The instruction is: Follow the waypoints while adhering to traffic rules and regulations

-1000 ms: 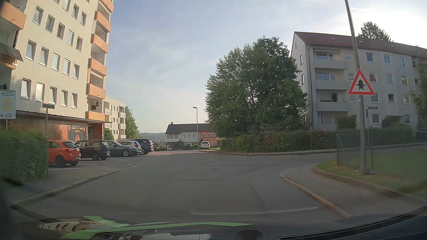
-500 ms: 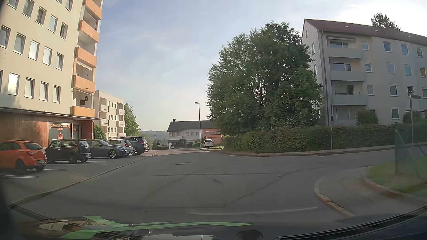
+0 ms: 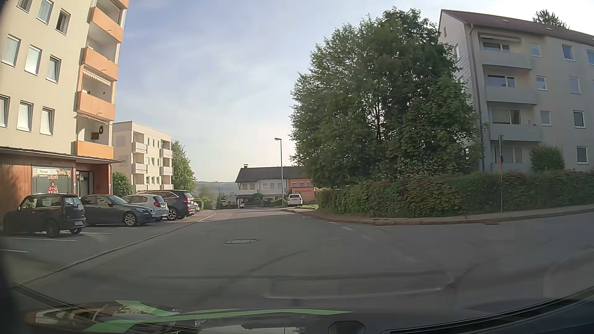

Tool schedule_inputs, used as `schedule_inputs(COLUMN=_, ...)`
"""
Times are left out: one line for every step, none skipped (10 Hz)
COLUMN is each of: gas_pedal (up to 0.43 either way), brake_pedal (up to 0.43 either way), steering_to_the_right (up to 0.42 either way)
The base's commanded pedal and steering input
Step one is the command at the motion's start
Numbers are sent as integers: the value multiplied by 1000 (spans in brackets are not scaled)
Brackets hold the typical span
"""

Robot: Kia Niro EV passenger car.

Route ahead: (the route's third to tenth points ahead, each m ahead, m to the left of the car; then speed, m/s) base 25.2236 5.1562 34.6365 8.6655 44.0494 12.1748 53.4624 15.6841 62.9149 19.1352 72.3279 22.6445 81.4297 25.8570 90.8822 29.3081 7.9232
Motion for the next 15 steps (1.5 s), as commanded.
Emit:
schedule_inputs(gas_pedal=67, brake_pedal=0, steering_to_the_right=-32)
schedule_inputs(gas_pedal=67, brake_pedal=0, steering_to_the_right=-33)
schedule_inputs(gas_pedal=67, brake_pedal=0, steering_to_the_right=-35)
schedule_inputs(gas_pedal=67, brake_pedal=0, steering_to_the_right=-35)
schedule_inputs(gas_pedal=67, brake_pedal=0, steering_to_the_right=-36)
schedule_inputs(gas_pedal=59, brake_pedal=0, steering_to_the_right=-39)
schedule_inputs(gas_pedal=59, brake_pedal=0, steering_to_the_right=-43)
schedule_inputs(gas_pedal=59, brake_pedal=0, steering_to_the_right=-47)
schedule_inputs(gas_pedal=47, brake_pedal=0, steering_to_the_right=-48)
schedule_inputs(gas_pedal=47, brake_pedal=0, steering_to_the_right=-46)
schedule_inputs(gas_pedal=47, brake_pedal=0, steering_to_the_right=-45)
schedule_inputs(gas_pedal=47, brake_pedal=0, steering_to_the_right=-45)
schedule_inputs(gas_pedal=47, brake_pedal=0, steering_to_the_right=-45)
schedule_inputs(gas_pedal=47, brake_pedal=0, steering_to_the_right=-42)
schedule_inputs(gas_pedal=39, brake_pedal=0, steering_to_the_right=-42)
